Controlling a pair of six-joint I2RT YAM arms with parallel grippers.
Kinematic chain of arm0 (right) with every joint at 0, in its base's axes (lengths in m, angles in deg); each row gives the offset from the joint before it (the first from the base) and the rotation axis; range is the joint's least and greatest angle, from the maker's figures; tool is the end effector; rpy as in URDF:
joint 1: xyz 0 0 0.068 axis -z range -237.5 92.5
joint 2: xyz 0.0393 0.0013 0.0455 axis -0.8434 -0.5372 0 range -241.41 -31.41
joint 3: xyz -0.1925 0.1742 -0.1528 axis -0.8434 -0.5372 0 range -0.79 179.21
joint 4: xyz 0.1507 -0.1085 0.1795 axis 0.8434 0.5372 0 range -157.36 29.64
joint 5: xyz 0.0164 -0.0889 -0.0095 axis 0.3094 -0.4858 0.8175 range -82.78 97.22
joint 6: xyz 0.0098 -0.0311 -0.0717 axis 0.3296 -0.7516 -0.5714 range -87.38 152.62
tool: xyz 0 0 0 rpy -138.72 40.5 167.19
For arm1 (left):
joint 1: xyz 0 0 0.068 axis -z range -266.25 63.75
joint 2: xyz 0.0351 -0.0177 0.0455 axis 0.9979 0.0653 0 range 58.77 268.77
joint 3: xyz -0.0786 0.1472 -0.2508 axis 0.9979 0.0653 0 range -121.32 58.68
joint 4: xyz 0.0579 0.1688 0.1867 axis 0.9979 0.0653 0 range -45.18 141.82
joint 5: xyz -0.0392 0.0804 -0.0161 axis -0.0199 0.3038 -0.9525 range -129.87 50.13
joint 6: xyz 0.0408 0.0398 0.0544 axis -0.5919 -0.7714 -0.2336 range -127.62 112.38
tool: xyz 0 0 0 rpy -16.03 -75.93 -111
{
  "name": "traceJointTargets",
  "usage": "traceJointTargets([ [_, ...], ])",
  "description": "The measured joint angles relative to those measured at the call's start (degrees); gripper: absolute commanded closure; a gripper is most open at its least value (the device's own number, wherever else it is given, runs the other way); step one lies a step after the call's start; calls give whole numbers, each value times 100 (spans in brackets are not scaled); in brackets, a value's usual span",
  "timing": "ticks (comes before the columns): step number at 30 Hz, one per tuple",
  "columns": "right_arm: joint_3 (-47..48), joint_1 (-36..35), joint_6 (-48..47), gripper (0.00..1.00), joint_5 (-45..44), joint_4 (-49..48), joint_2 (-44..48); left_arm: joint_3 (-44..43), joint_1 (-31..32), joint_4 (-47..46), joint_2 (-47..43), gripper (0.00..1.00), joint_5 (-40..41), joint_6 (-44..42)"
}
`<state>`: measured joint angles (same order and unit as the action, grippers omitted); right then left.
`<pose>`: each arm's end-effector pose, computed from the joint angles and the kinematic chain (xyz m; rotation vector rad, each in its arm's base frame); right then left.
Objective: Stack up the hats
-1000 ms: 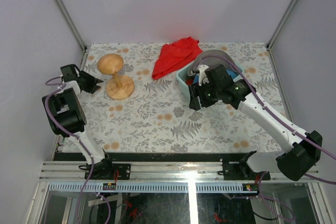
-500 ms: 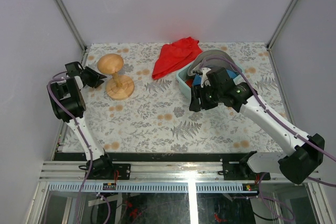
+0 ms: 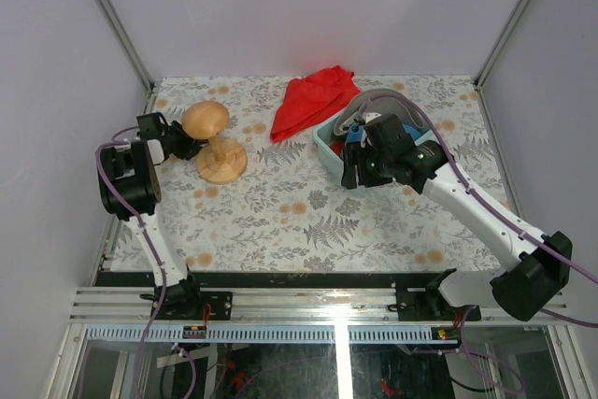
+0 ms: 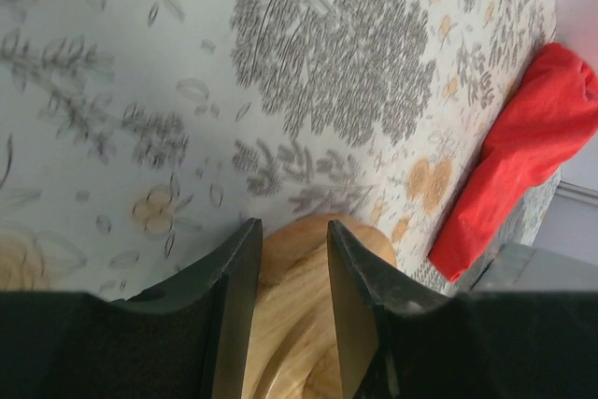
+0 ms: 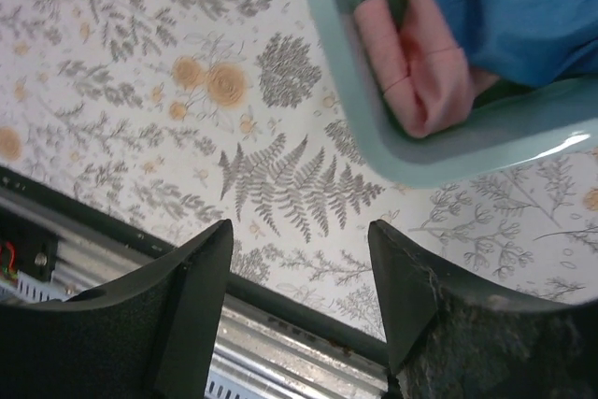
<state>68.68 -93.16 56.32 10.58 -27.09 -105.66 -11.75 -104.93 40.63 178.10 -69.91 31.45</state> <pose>0.2302 0.1700 0.3354 -0.2824 2.4132 0.5594 0.4483 0.1158 0.1335 -0.8999 2.1743 -0.7904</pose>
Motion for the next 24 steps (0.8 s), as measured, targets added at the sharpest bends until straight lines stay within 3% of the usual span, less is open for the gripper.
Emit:
traceJointTargets([
  [5, 420, 264, 7, 33, -479, 96, -334, 638, 70, -144, -420, 66, 22, 76],
  [12, 479, 1794, 17, 39, -192, -52, -415, 1233, 529, -356, -789, 66, 39, 186],
  [19, 527, 1773, -35, 39, 39, -245, -863, 1427, 905, -671, -833, 66, 35, 372],
  [24, 527, 1930, -125, 37, -81, -352, -1150, 1569, 964, -614, -1014, 51, 55, 400],
])
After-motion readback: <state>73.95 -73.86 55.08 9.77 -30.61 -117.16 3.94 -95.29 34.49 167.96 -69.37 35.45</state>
